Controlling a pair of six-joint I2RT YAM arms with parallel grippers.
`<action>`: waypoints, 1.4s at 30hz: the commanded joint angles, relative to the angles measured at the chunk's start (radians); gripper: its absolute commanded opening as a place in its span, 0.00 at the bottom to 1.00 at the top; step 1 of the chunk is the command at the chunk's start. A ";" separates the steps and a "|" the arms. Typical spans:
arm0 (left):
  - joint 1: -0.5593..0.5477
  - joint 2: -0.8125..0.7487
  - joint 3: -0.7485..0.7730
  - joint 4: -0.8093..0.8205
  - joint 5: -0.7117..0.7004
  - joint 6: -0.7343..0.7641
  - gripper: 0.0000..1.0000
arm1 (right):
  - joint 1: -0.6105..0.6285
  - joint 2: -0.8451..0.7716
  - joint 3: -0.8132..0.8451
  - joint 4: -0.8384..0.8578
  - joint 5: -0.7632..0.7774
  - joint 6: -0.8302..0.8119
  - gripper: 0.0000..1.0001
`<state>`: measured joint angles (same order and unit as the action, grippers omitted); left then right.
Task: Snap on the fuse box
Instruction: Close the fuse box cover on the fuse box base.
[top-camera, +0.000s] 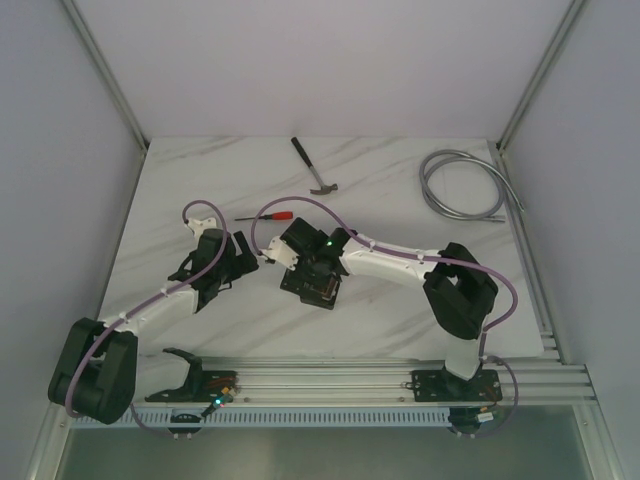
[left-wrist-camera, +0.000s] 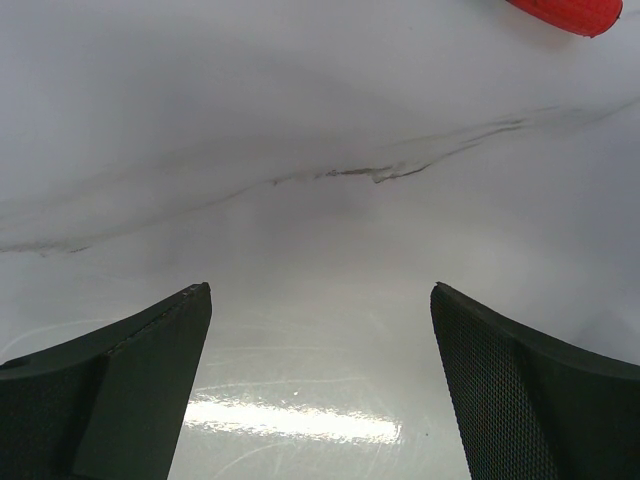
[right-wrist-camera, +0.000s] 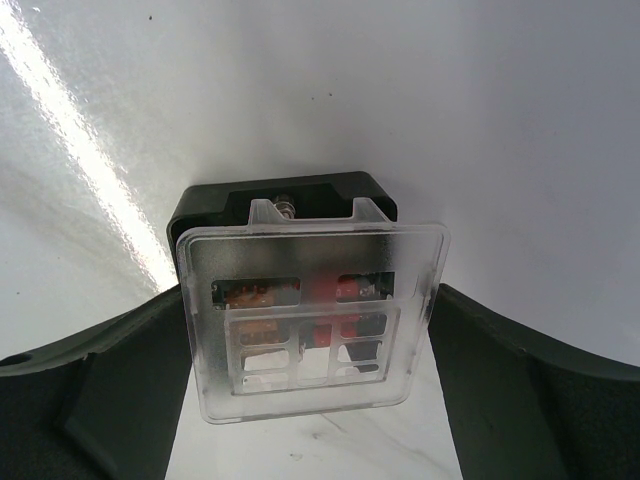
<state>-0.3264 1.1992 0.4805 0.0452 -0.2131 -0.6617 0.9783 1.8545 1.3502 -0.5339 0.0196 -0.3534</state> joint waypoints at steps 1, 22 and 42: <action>0.007 -0.012 -0.009 0.019 0.008 -0.003 1.00 | 0.008 0.014 -0.019 -0.030 -0.005 -0.015 0.75; 0.006 -0.015 -0.011 0.019 0.009 -0.003 1.00 | 0.007 0.005 -0.017 -0.030 -0.033 -0.010 0.92; 0.006 -0.014 -0.009 0.020 0.020 -0.005 1.00 | 0.005 -0.029 -0.002 -0.048 -0.072 -0.012 1.00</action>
<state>-0.3264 1.1973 0.4801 0.0456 -0.2054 -0.6617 0.9783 1.8542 1.3357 -0.5503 -0.0296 -0.3569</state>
